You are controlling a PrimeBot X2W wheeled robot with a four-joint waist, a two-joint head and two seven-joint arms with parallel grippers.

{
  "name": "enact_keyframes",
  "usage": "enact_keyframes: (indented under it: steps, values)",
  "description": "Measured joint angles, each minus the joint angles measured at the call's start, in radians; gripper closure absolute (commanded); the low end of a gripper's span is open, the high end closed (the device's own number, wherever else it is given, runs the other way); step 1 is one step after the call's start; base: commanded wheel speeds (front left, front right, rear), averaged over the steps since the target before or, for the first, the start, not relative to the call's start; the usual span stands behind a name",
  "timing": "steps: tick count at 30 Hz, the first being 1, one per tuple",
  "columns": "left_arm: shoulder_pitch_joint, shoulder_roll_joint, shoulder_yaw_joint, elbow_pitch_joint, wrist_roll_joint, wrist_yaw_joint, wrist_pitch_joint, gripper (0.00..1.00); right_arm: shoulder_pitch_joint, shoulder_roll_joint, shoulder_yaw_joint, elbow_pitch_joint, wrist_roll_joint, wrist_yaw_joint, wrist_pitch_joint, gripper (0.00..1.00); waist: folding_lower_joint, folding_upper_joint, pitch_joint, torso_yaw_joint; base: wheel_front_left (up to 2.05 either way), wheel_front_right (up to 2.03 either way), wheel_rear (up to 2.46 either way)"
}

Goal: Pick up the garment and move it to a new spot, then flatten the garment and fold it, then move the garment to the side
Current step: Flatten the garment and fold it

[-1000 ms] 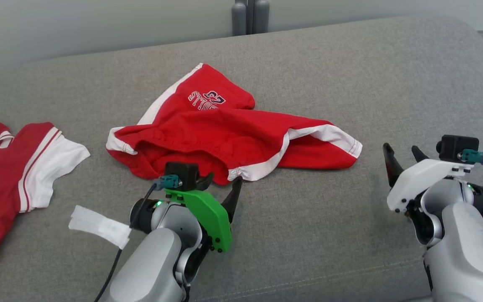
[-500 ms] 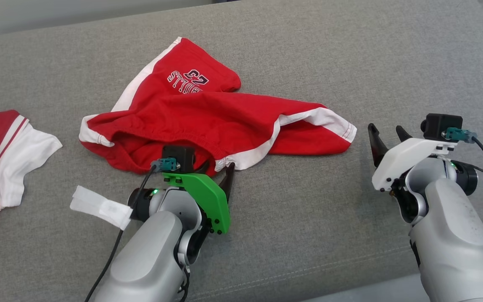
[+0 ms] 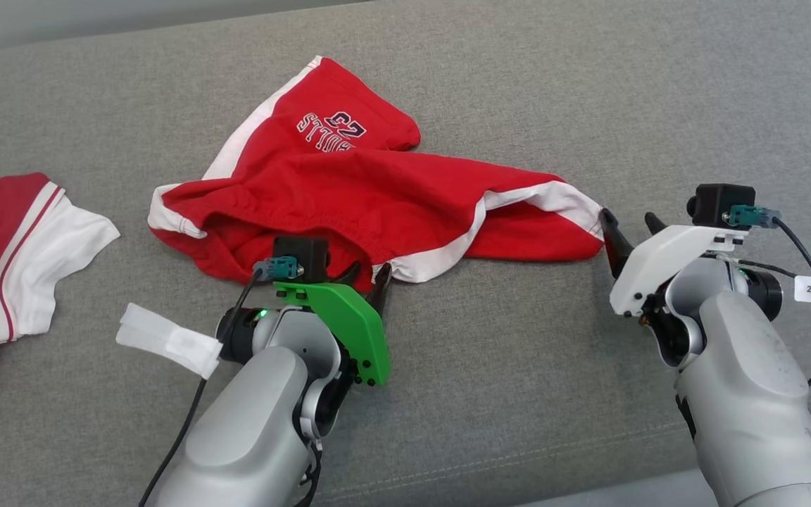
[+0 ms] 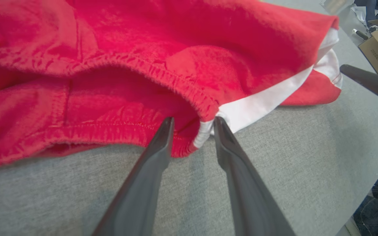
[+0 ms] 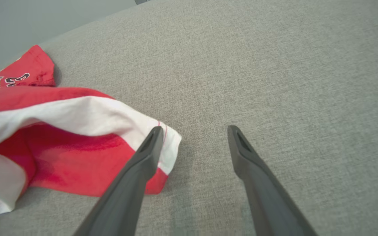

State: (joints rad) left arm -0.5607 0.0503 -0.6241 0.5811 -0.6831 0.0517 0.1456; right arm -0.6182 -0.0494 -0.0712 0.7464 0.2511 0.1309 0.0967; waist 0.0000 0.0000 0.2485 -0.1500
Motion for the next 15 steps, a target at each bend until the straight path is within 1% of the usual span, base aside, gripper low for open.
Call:
enact_keyframes:
  steps: [1, 3, 4, 5, 6, 10, 11, 12, 13, 14, 15]
  values:
    - [0.0, 0.002, 0.0, -0.003, -0.002, 0.001, 0.003, 0.45, 0.0, 0.0, 0.005, 0.005, 0.006, 0.0, 0.005, 0.0, 0.0, 0.0, -0.002, 0.003, 0.0, 0.0, 0.0]
    - [0.0, 0.003, -0.002, -0.009, -0.002, 0.003, 0.01, 0.62, 0.001, 0.0, 0.02, 0.014, 0.028, 0.0, 0.013, 0.0, 0.0, 0.0, -0.005, 0.007, 0.0, 0.0, 0.0]
    - [0.001, 0.004, -0.004, -0.012, -0.003, 0.004, 0.014, 0.75, 0.001, 0.0, 0.027, 0.017, 0.035, 0.0, 0.019, 0.0, 0.0, 0.0, -0.005, 0.008, 0.0, 0.0, 0.0]
    - [0.002, 0.005, -0.005, -0.015, -0.004, 0.004, 0.02, 0.95, 0.003, 0.0, 0.034, 0.02, 0.04, 0.0, 0.022, 0.0, 0.0, 0.0, -0.006, 0.01, 0.0, 0.0, 0.0]
    - [0.002, 0.006, -0.008, -0.018, -0.005, 0.005, 0.023, 1.0, 0.005, 0.001, 0.038, 0.023, 0.047, 0.0, 0.023, 0.0, 0.0, 0.0, -0.005, 0.011, 0.0, 0.0, 0.0]
    - [0.008, 0.008, -0.013, -0.03, -0.009, 0.008, 0.034, 1.0, 0.006, 0.0, 0.05, 0.03, 0.073, 0.0, 0.025, 0.0, 0.0, 0.0, -0.001, 0.015, 0.0, 0.0, 0.0]
    - [0.01, 0.01, -0.013, -0.035, -0.009, 0.01, 0.034, 1.0, 0.005, 0.0, 0.059, 0.035, 0.096, 0.0, 0.025, 0.06, 0.0, 0.0, 0.001, 0.018, 0.0, 0.0, 0.0]
    - [0.011, 0.011, -0.014, -0.038, -0.009, 0.011, 0.034, 1.0, 0.004, 0.0, 0.065, 0.036, 0.111, 0.0, 0.025, 0.09, 0.0, 0.0, 0.001, 0.019, 0.0, 0.0, 0.0]
    - [0.012, 0.012, -0.014, -0.04, -0.01, 0.012, 0.034, 1.0, 0.001, 0.001, 0.068, 0.039, 0.119, 0.0, 0.025, 0.21, 0.0, 0.0, 0.001, 0.021, 0.0, 0.0, 0.0]
    - [0.012, 0.014, -0.014, -0.042, -0.01, 0.012, 0.034, 1.0, -0.002, 0.001, 0.071, 0.043, 0.12, 0.0, 0.025, 0.27, 0.0, 0.0, 0.001, 0.022, 0.0, 0.0, 0.0]
    - [0.012, 0.017, -0.014, -0.044, -0.01, 0.015, 0.034, 1.0, -0.004, 0.001, 0.073, 0.048, 0.122, 0.0, 0.025, 0.4, 0.0, 0.0, 0.001, 0.023, 0.0, 0.0, 0.0]
